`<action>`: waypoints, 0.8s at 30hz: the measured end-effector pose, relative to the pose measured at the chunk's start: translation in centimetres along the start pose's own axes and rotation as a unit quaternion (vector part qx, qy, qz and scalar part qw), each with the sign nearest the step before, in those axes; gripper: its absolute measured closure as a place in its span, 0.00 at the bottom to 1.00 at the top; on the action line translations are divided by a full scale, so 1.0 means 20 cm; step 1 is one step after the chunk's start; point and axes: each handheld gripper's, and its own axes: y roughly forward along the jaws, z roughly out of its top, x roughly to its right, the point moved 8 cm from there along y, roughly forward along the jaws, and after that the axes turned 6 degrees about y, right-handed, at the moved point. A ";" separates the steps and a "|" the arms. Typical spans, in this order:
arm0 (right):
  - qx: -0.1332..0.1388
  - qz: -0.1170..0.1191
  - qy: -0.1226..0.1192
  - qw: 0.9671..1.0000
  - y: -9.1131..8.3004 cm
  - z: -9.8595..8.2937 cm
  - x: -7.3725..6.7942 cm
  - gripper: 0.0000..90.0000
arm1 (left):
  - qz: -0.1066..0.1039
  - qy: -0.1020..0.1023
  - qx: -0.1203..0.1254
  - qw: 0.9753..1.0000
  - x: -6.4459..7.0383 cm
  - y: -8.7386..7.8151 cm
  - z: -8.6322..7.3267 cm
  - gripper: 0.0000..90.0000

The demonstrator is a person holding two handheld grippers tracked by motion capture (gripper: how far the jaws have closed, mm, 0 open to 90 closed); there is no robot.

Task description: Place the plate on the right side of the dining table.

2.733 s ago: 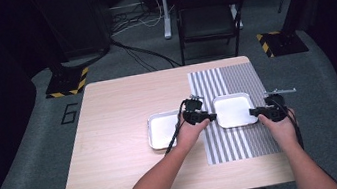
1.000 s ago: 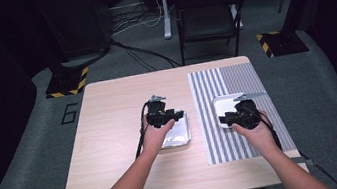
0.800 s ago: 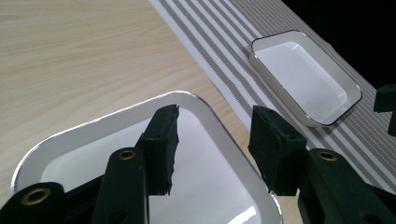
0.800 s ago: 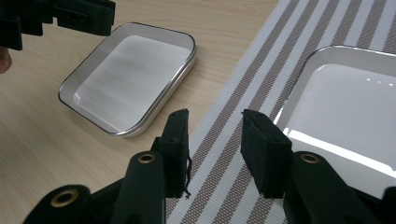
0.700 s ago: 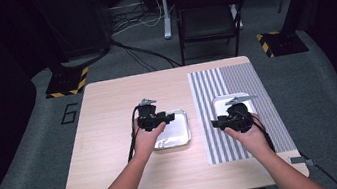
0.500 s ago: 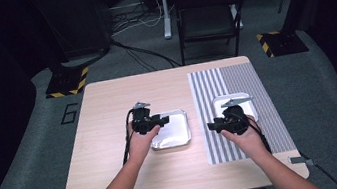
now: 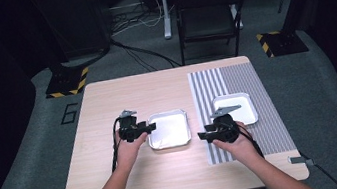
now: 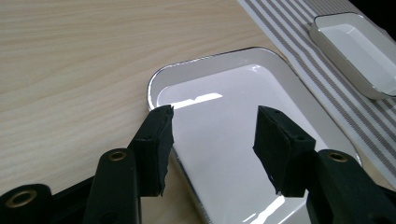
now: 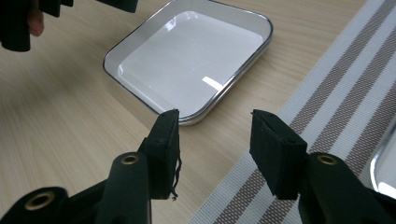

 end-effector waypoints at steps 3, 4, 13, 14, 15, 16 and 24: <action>-0.005 0.008 -0.017 1.000 0.02 -0.02 -0.03 0.57 | 0.004 0.000 -0.003 1.000 -0.02 -0.02 -0.03 0.52; -0.004 0.012 -0.018 1.000 0.02 -0.02 -0.04 0.57 | 0.009 0.002 -0.005 1.000 -0.03 -0.03 -0.04 0.52; -0.010 0.034 -0.045 0.998 0.07 -0.07 -0.14 0.56 | 0.039 0.022 0.003 0.999 -0.12 -0.07 -0.09 0.52; -0.011 0.036 -0.049 0.998 0.08 -0.08 -0.15 0.56 | 0.040 0.022 0.003 0.999 -0.13 -0.07 -0.09 0.51; -0.014 0.035 -0.056 0.998 0.09 -0.10 -0.15 0.56 | 0.041 0.021 0.004 0.999 -0.13 -0.07 -0.09 0.51; -0.016 0.032 -0.065 0.997 0.10 -0.11 -0.16 0.56 | 0.040 0.021 0.006 0.999 -0.14 -0.07 -0.10 0.51; -0.033 0.045 -0.082 0.995 0.15 -0.17 -0.22 0.53 | 0.031 0.023 -0.015 0.999 -0.15 -0.04 -0.14 0.50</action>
